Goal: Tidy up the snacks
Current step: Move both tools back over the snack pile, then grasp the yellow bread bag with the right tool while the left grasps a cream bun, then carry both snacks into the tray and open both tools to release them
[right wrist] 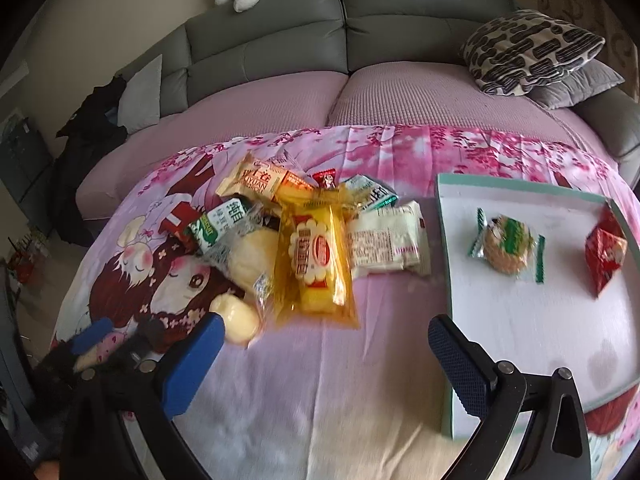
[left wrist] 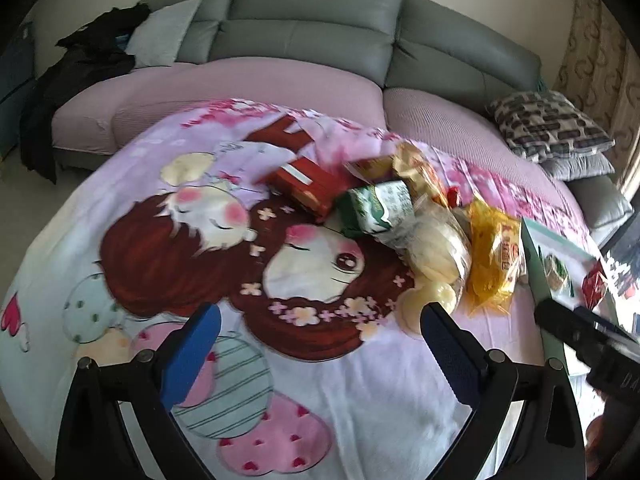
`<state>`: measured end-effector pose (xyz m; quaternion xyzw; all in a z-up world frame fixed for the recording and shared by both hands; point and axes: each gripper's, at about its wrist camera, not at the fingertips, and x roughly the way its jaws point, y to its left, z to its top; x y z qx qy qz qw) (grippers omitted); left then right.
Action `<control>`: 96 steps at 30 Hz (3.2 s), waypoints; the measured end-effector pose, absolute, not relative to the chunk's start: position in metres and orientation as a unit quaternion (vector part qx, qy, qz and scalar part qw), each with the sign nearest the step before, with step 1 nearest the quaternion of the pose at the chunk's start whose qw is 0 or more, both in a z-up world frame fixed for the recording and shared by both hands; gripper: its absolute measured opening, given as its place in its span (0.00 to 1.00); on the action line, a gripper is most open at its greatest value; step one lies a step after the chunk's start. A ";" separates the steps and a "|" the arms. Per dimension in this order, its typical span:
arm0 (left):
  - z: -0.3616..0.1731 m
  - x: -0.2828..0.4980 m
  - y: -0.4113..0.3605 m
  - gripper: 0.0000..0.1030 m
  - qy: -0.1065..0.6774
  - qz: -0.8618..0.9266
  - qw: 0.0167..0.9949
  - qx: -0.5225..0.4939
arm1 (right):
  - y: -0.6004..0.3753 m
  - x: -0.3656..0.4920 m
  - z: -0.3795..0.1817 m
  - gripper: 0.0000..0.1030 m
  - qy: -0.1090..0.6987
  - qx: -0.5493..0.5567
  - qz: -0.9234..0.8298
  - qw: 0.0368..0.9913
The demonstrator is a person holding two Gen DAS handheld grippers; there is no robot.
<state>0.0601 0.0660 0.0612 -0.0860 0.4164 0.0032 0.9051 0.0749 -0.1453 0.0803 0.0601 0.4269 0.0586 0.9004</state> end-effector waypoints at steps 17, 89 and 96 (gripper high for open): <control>0.026 0.097 0.009 0.73 0.456 -0.081 0.884 -0.054 | -0.143 0.127 0.055 0.75 0.452 0.062 0.087 0.885; 0.102 0.057 -0.170 0.42 0.421 -0.210 0.880 0.064 | -0.385 0.012 0.089 0.41 0.421 0.157 -0.081 0.890; 0.090 0.066 -0.213 0.42 0.432 -0.237 0.865 0.093 | -0.414 0.011 0.082 0.41 0.425 0.152 -0.102 0.886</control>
